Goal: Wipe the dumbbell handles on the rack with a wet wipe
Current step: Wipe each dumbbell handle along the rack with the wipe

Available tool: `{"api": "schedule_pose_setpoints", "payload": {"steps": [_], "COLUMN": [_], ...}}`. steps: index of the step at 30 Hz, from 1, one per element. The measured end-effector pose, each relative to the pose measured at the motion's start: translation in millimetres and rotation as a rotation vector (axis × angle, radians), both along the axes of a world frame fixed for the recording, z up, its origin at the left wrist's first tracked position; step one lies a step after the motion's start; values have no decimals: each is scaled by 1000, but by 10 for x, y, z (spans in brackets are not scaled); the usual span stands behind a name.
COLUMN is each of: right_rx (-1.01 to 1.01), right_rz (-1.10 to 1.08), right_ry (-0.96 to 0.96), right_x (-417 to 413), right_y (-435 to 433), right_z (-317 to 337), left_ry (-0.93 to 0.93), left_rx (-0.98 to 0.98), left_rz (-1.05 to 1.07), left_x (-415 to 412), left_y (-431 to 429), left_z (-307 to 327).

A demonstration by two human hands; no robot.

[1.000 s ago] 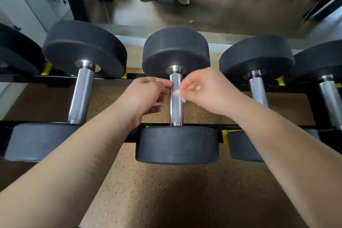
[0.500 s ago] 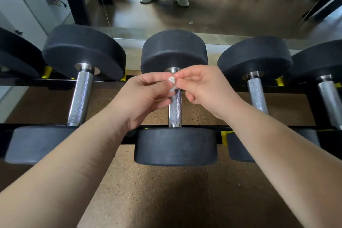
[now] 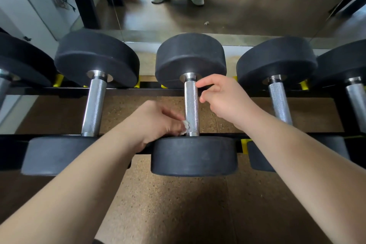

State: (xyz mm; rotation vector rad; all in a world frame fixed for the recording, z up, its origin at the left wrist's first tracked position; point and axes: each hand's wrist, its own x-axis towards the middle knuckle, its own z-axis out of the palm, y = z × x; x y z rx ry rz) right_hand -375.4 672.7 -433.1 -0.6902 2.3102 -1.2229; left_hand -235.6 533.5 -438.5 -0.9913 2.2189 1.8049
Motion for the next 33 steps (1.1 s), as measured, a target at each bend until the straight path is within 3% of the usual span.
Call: {"api": "schedule_pose_setpoints", "payload": {"steps": [4, 7, 9, 11, 13, 15, 18, 22, 24, 27, 29, 33], "right_rx": [-1, -8, 20, 49, 47, 53, 57, 103, 126, 140, 153, 117], "right_rz": [-18, -47, -45, -35, -29, -38, -54, 11, 53, 80, 87, 68], "right_ry": [-24, -23, -19, -56, -153, -235, -293, -150, -67, -91, -118, -150], "right_x": [20, 0, -1, 26, 62, 74, 53, 1, -38, -72, -81, -86], "right_y": [3, -14, -13, 3, 30, 45, 40, 52, 62, 61, 55, 50], "right_z": [-5, -22, -34, -24, 22, 69, 99, 70, 55, 55, 72, 72], "left_ry": [193, 293, 244, 69, -72, -113, -72, 54, -46, -331, -389, -91], "left_rx": [154, 202, 60, -149, -178, -87, 133, 240, 223, 177, 247, 461], "left_rz": [268, 329, 211, -58, -263, -271, -95, 9, -107, -409, -429, -96], "left_x": [-205, -388, -349, -215, -111, -137, -343, -571, -514, -381, -401, -636], "left_y": [58, 73, 69, 55, 36, -2, -40, -116, -136, -126, -137, -227], "left_z": [-31, 1, -15, -70, -71, -68, -73, -118, -103, -67, -72, -149]}}
